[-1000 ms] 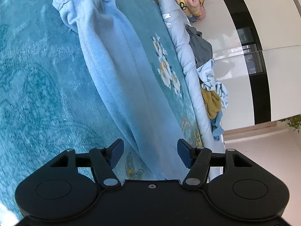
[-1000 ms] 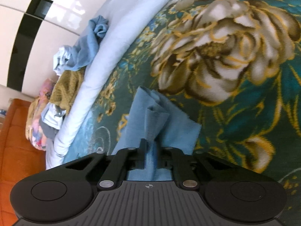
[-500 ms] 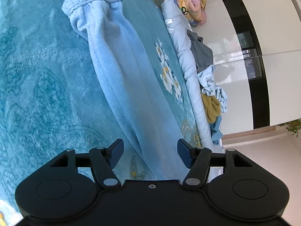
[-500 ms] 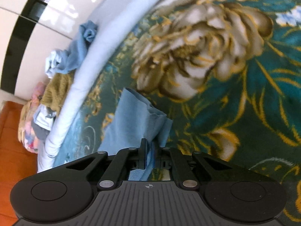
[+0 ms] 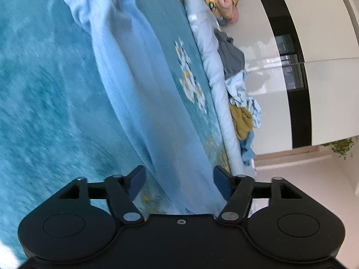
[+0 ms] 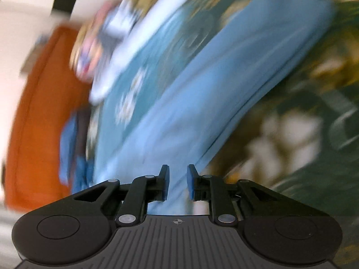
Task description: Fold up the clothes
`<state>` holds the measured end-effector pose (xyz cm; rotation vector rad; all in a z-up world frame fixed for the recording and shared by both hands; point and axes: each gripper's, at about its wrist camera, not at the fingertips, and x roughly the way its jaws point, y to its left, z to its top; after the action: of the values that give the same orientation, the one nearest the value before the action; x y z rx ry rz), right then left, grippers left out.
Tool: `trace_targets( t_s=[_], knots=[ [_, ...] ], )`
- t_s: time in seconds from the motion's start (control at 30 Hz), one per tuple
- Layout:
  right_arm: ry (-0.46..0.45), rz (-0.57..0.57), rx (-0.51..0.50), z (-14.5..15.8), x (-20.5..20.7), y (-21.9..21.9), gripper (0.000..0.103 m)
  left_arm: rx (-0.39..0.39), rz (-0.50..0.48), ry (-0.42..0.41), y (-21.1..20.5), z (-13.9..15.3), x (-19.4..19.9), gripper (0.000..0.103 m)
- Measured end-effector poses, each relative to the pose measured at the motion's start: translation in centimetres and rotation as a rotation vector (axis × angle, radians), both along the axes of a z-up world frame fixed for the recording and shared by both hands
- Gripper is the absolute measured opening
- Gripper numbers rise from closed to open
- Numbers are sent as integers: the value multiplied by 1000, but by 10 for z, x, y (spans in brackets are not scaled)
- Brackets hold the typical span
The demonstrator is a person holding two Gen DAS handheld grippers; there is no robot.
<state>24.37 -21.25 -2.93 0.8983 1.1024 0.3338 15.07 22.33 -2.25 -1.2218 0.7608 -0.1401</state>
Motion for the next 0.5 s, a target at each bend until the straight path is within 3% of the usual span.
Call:
trace_targets(
  t_s=[0.1,0.27,0.33,0.5],
  knots=[
    [20,87,-3,-3,4,34,17,-8,-41,26,-10,-4,14,66],
    [20,121,-16,0,1,47,22,32,-106,75,-28,-12,39,66],
    [12,115,-29,2,1,43,26,27,-119,67,-32,-13,45,66],
    [-27,120,-23,1,0,33,26,15,-160,12,-39,0,63,68]
  ],
)
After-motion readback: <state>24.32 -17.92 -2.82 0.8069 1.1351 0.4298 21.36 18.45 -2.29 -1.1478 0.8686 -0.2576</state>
